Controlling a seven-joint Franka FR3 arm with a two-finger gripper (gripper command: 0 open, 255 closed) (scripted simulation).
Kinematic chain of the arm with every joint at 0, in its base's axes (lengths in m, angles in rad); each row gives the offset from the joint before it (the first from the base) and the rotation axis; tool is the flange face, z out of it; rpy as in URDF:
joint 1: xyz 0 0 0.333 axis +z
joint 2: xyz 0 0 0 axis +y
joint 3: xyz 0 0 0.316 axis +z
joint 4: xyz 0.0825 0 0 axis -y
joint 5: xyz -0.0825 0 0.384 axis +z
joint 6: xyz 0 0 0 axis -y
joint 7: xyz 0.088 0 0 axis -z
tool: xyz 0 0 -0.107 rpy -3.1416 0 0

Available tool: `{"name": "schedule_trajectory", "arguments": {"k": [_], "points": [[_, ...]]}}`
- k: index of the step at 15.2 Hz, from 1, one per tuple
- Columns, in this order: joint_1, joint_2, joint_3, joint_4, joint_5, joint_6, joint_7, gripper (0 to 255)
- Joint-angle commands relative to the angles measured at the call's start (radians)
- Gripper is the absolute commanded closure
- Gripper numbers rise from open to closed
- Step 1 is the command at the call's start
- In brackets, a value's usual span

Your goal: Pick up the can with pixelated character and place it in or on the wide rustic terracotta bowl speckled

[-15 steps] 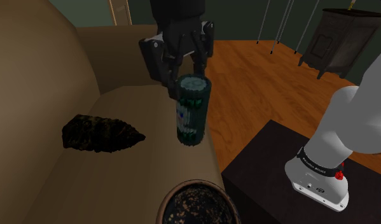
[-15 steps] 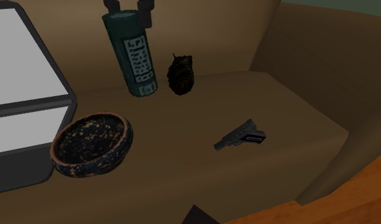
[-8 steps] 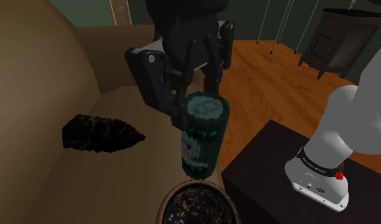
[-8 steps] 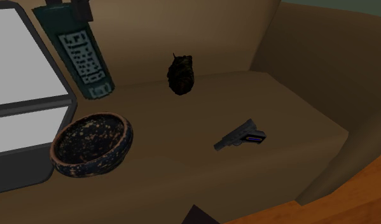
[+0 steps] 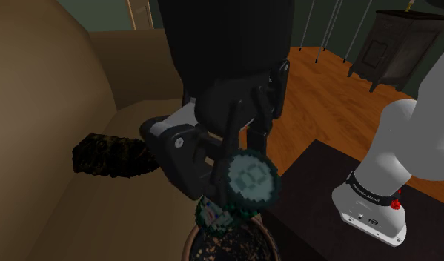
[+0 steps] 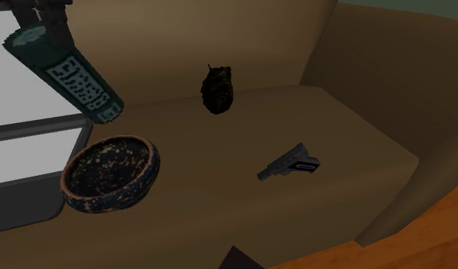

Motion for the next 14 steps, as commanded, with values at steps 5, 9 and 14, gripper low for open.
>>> {"name": "schedule_trajectory", "arguments": {"k": [5,9,14], "points": [[-0.007,-0.032,-0.006,-0.106,0.02,0.083,-0.02,255],[-0.009,-0.045,-0.009,-0.171,0.029,0.138,-0.031,255],[-0.009,-0.053,-0.009,-0.246,0.035,0.206,-0.041,255]]}}
